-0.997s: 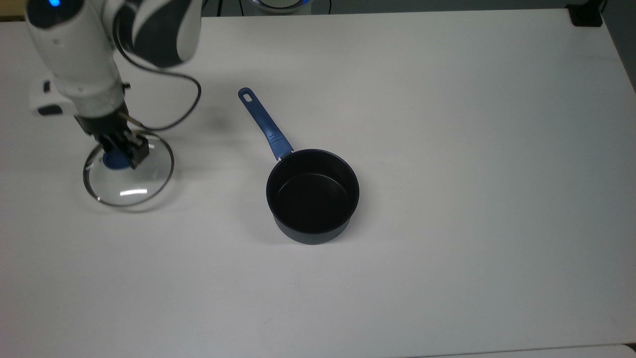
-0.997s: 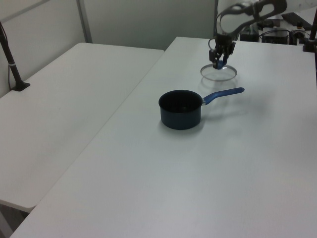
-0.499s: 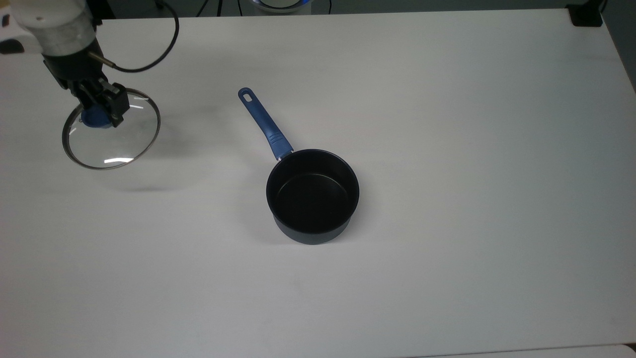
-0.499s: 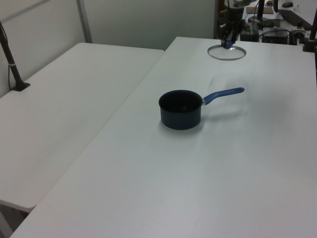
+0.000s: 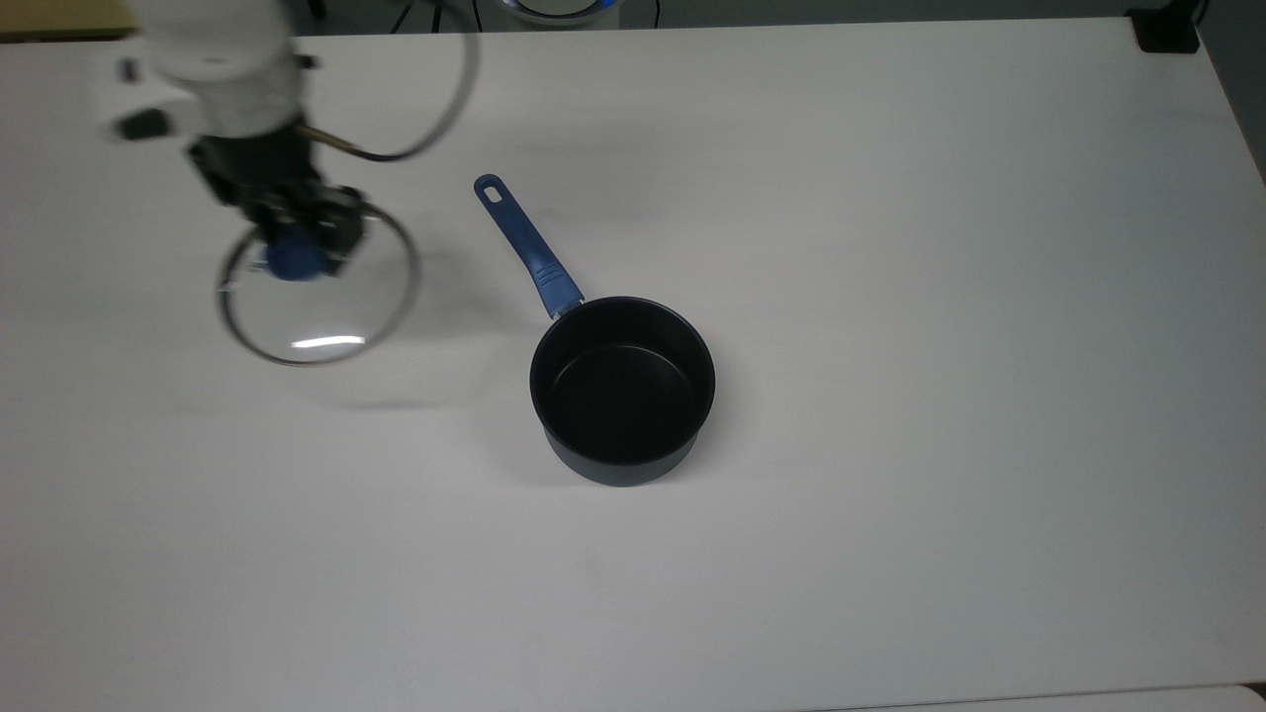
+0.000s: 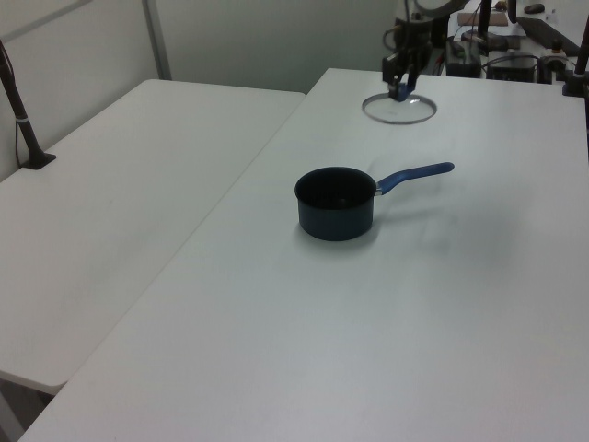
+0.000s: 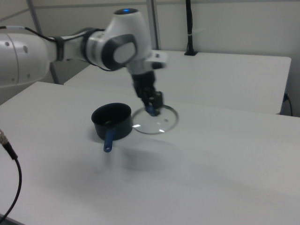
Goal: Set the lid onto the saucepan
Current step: 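Lift the glass lid and carry it over the saucepan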
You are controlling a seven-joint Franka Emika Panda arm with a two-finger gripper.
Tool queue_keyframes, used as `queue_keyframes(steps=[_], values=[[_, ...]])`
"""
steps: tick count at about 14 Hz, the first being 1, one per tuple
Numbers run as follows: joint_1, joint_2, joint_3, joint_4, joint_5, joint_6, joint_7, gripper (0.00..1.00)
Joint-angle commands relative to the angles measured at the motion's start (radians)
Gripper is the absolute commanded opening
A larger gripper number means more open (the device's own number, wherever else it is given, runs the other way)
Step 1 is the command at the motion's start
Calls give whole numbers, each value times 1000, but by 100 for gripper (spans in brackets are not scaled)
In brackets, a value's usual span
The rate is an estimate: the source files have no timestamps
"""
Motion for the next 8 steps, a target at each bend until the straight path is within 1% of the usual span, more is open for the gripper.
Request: queue_keyframes(steps=[1,4,8], values=[[175,30,-52,62,-12,-52,132,44],[244,50,-48,81,-15,-48,196,44],[296,85,-33,102,-24,-29,256,44]])
